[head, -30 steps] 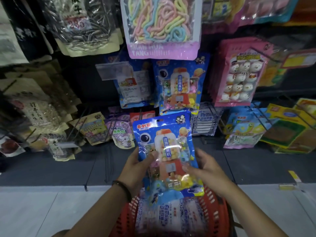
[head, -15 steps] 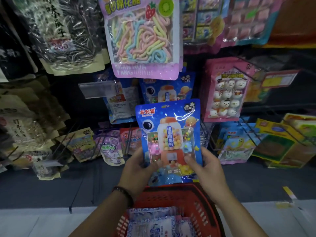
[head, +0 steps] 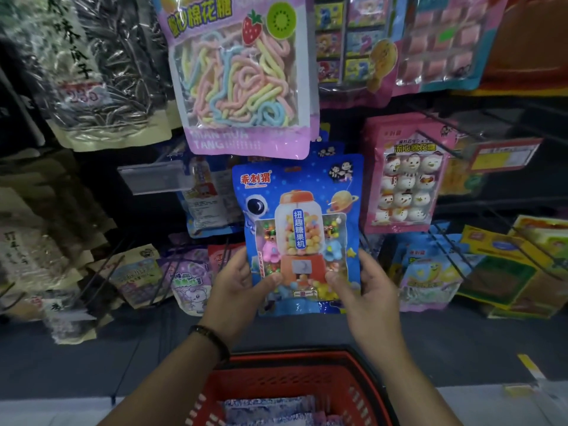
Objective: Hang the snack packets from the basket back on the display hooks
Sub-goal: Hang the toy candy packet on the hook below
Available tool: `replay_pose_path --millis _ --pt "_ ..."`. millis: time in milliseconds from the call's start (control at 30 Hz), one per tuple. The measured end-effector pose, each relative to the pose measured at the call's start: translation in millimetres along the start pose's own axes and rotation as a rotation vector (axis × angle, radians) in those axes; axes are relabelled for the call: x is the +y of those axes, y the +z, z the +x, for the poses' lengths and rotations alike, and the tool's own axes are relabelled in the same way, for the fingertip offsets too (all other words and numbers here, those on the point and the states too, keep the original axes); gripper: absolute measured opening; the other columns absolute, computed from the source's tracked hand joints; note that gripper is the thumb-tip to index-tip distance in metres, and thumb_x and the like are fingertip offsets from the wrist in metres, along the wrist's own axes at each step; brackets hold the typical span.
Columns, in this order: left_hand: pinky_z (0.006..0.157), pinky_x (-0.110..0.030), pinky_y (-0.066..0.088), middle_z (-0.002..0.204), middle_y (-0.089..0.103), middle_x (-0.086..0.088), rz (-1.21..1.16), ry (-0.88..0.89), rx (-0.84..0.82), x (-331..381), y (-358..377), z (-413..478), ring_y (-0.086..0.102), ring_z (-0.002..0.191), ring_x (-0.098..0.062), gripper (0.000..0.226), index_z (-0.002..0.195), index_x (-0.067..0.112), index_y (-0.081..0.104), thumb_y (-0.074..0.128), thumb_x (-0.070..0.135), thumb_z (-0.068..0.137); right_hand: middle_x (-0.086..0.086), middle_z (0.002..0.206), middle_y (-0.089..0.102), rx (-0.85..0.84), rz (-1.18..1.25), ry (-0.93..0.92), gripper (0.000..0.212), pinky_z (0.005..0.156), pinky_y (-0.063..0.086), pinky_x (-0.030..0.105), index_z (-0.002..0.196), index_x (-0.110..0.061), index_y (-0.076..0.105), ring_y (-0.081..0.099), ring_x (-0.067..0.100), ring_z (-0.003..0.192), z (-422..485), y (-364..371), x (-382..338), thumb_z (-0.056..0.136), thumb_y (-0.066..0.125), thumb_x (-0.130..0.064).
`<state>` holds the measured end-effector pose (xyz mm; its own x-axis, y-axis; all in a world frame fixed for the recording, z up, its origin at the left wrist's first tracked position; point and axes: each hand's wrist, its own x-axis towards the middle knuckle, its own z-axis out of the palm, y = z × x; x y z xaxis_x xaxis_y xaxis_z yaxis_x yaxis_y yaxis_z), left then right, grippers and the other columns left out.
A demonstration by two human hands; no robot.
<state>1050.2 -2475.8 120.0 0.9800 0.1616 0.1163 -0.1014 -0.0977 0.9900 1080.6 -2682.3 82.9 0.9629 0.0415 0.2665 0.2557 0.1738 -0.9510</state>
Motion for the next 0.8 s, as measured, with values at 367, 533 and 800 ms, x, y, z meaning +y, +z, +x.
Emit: replay_pose_path --millis 367,533,800 --pt "0.085 -0.027 0.061 0.113 0.078 0.004 -0.003 -0.069 0.025 -6.8 1.3 16.5 0.074 0.107 -0.013 0.037 0.123 0.017 0.062 0.068 -0.003 0.093 -0.005 0.108 0.079 0.083 -0.075 -0.017 0.029 0.082 0.059 0.024 0.127 -0.018 0.069 0.075 0.009 0.101 9.7 8.7 7.6 0.099 0.071 -0.011" --pt "0.077 -0.035 0.064 0.112 0.077 0.01 -0.005 -0.072 0.057 -7.6 5.7 35.4 0.075 0.101 -0.012 0.031 0.122 0.017 0.06 0.067 0.002 0.096 -0.013 0.145 0.062 0.138 -0.267 0.041 0.062 0.111 0.052 0.043 0.153 -0.033 0.049 0.058 0.008 0.135 21.4 9.9 22.2 0.097 0.074 -0.032" --pt "0.087 -0.046 0.063 0.135 0.066 0.006 0.087 -0.098 0.133 -25.8 3.2 79.4 0.063 0.125 -0.021 0.044 0.133 0.033 0.053 0.073 0.024 0.094 -0.019 0.173 0.015 -0.049 -0.59 -0.014 0.08 0.111 0.017 0.0 0.165 -0.041 0.021 0.014 -0.001 0.158 21.5 26.0 15.6 0.101 0.068 -0.031"
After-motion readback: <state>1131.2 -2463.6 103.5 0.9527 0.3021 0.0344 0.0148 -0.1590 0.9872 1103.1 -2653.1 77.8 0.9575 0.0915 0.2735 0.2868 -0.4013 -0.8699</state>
